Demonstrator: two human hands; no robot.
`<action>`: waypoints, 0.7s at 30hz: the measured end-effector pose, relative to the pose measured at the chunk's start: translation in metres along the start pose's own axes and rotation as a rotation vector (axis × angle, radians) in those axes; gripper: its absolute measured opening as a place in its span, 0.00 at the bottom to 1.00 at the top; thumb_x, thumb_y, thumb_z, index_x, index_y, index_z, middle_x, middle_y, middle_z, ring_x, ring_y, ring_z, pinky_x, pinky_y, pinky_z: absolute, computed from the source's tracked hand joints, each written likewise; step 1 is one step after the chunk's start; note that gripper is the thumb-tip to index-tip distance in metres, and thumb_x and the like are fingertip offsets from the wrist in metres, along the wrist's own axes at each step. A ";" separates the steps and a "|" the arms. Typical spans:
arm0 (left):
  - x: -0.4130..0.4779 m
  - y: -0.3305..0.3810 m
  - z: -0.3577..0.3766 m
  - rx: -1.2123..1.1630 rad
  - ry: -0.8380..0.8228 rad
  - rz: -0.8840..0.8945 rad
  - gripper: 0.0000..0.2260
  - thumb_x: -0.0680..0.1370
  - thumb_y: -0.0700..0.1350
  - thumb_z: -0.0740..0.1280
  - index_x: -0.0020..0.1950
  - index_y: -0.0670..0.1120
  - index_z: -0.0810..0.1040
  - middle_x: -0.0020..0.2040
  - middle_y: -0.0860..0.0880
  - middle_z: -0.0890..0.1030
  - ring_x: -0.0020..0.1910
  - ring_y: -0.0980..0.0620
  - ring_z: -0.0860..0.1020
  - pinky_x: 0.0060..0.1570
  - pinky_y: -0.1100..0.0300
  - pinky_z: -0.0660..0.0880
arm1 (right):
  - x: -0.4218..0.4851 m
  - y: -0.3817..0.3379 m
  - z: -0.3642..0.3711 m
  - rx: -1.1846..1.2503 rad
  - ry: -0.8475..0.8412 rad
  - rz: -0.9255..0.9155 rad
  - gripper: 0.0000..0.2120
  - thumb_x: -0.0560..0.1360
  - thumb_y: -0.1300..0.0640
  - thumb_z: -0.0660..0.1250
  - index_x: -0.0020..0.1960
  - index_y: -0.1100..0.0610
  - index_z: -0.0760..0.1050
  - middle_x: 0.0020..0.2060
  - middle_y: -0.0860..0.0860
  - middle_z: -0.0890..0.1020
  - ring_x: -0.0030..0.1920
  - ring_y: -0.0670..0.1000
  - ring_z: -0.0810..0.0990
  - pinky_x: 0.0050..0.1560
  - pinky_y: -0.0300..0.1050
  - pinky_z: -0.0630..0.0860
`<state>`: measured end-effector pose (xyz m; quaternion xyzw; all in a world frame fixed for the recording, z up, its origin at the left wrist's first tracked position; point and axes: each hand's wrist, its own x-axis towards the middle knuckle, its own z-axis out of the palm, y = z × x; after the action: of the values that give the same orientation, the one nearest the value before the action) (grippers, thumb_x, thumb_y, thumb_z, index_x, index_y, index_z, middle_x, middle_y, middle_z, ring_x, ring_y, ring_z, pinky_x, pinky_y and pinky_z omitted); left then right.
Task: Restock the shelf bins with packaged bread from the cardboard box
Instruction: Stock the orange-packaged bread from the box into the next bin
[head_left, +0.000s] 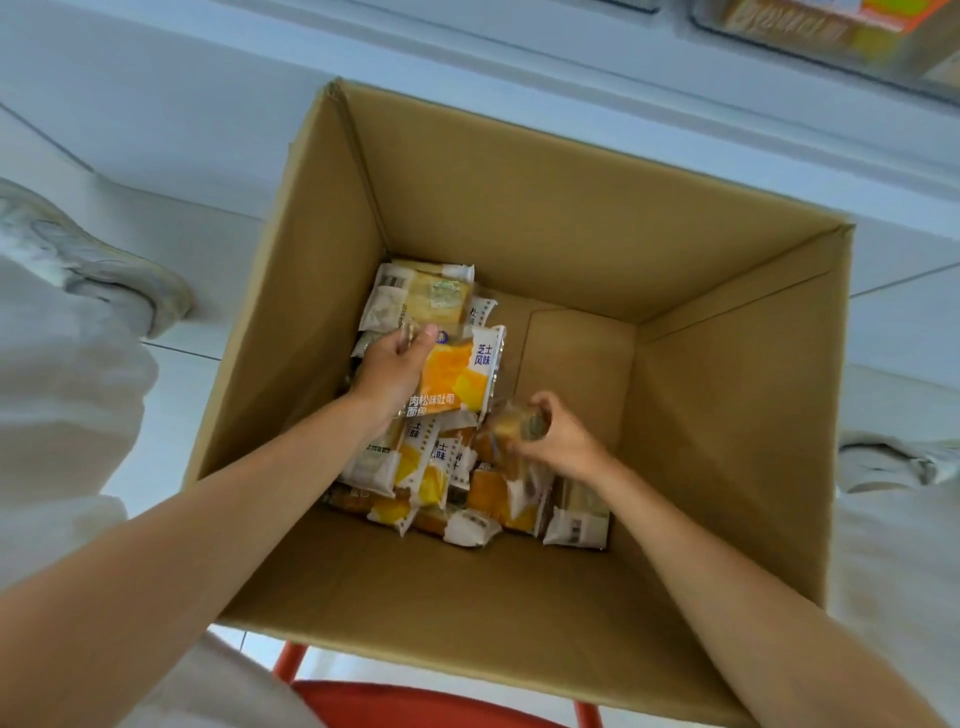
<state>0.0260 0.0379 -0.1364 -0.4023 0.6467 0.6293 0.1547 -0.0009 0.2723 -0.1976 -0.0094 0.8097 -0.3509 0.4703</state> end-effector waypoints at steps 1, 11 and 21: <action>-0.002 0.006 -0.001 0.000 0.009 0.039 0.17 0.80 0.59 0.63 0.49 0.45 0.77 0.50 0.39 0.83 0.49 0.40 0.82 0.54 0.39 0.79 | -0.003 -0.019 -0.012 0.114 -0.024 -0.021 0.31 0.69 0.55 0.76 0.67 0.51 0.66 0.57 0.47 0.77 0.57 0.49 0.79 0.57 0.47 0.78; -0.040 0.078 0.008 -0.437 -0.477 -0.027 0.17 0.80 0.54 0.61 0.60 0.43 0.78 0.51 0.42 0.85 0.47 0.46 0.84 0.42 0.50 0.82 | -0.063 -0.156 -0.057 -0.437 0.250 -0.530 0.41 0.68 0.39 0.74 0.74 0.49 0.59 0.76 0.50 0.59 0.76 0.51 0.56 0.75 0.51 0.54; -0.081 0.125 -0.019 -0.231 -0.507 0.188 0.21 0.85 0.56 0.51 0.71 0.48 0.71 0.56 0.42 0.84 0.57 0.42 0.81 0.62 0.41 0.74 | -0.154 -0.208 -0.141 -0.143 0.145 -0.524 0.17 0.75 0.70 0.68 0.53 0.48 0.75 0.52 0.49 0.82 0.51 0.49 0.80 0.59 0.52 0.75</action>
<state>-0.0070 0.0323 0.0099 -0.1857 0.5460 0.7907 0.2056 -0.0891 0.2471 0.0825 -0.2262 0.8339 -0.4024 0.3024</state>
